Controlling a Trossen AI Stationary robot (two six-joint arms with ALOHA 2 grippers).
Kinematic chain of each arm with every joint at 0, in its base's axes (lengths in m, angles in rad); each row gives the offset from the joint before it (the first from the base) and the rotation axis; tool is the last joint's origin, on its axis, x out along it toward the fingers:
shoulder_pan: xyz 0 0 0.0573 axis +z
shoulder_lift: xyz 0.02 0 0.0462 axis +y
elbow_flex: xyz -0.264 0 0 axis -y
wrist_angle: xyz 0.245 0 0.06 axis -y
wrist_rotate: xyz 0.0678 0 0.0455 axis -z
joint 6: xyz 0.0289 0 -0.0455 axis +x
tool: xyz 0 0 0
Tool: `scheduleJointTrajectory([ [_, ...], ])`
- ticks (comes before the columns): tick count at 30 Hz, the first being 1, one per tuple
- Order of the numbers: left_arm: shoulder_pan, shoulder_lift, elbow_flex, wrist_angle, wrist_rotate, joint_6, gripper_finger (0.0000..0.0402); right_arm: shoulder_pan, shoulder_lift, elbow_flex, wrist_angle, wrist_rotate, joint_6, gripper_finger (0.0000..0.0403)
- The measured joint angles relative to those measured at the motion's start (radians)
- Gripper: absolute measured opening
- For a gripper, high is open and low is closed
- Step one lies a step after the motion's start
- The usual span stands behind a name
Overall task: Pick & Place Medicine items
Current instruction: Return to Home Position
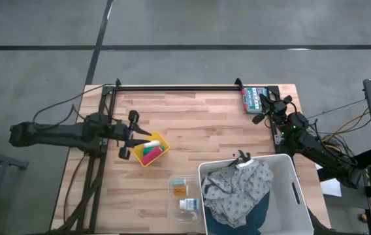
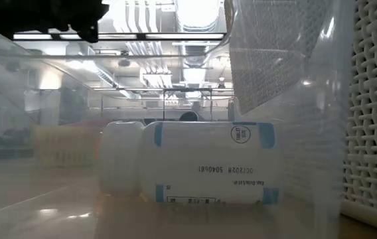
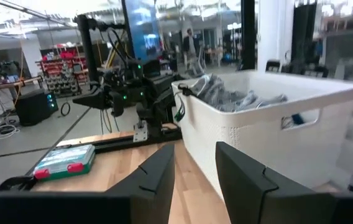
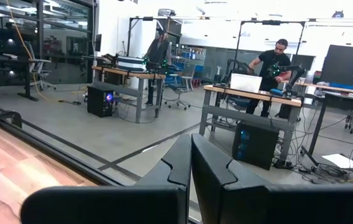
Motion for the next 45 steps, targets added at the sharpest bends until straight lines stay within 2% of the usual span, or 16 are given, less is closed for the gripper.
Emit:
scheduleJointTrajectory([
  [5,0.0,-0.13,-0.071,-0.004,0.0,-0.075,0.0118,0.0,0.0,0.0,0.0,0.0,0.0,0.0008],
  [17,0.0,-0.423,-0.198,-0.016,0.0,-0.105,0.0118,0.0,0.0,0.0,0.0,0.0,0.0,0.0008],
  [25,0.0,-0.614,-0.24,-0.106,0.0,-0.105,0.0118,0.0,0.0,0.0,0.0,0.0,0.0,0.0008],
  [45,0.001,-0.613,-0.269,-0.228,-0.036,-0.132,0.0118,0.0,0.0,0.0,0.0,0.0,0.0,0.0008],
])
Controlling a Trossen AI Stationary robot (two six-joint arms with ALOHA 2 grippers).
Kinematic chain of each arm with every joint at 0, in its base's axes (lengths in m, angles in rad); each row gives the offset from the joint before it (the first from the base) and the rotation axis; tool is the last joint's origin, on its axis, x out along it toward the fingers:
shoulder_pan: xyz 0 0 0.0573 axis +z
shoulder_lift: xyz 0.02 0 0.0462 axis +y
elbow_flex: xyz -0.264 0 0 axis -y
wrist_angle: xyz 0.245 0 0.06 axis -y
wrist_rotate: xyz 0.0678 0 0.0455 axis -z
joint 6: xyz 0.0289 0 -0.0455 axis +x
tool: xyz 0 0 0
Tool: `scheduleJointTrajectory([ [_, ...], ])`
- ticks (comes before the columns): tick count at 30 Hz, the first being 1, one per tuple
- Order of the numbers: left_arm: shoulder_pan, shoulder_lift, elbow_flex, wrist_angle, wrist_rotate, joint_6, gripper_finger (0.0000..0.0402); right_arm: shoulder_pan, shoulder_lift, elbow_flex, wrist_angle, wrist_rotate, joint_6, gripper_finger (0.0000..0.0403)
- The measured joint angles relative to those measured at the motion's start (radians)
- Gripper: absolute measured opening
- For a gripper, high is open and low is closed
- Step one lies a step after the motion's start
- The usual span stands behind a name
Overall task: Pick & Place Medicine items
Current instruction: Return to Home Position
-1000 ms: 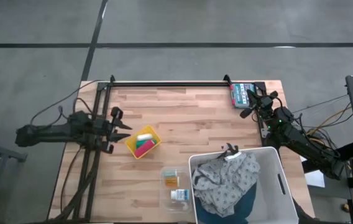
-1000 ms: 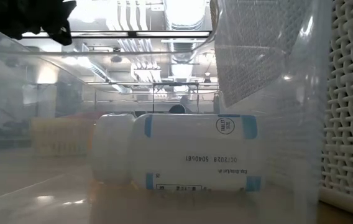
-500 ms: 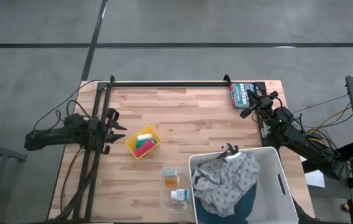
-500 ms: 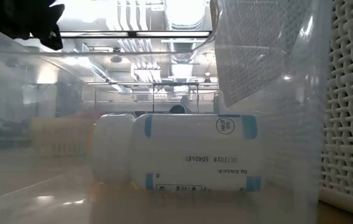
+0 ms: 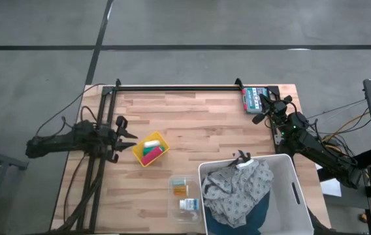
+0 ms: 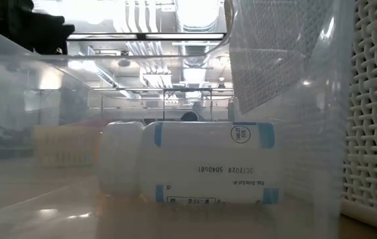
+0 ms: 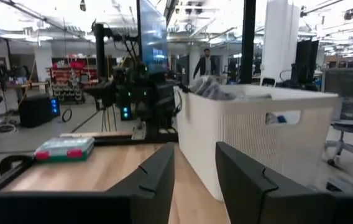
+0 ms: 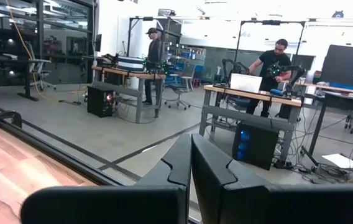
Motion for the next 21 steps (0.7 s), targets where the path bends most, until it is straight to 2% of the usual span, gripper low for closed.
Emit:
scheduleJointTrajectory([
  [9,0.0,0.004,-0.056,0.014,-0.096,-0.093,0.0118,0.0,0.0,0.0,0.0,0.0,0.0,0.0008],
  [21,0.0,0.005,-0.056,-0.041,-0.121,-0.097,0.0118,0.0,0.0,0.0,0.0,0.0,0.0,0.0008],
])
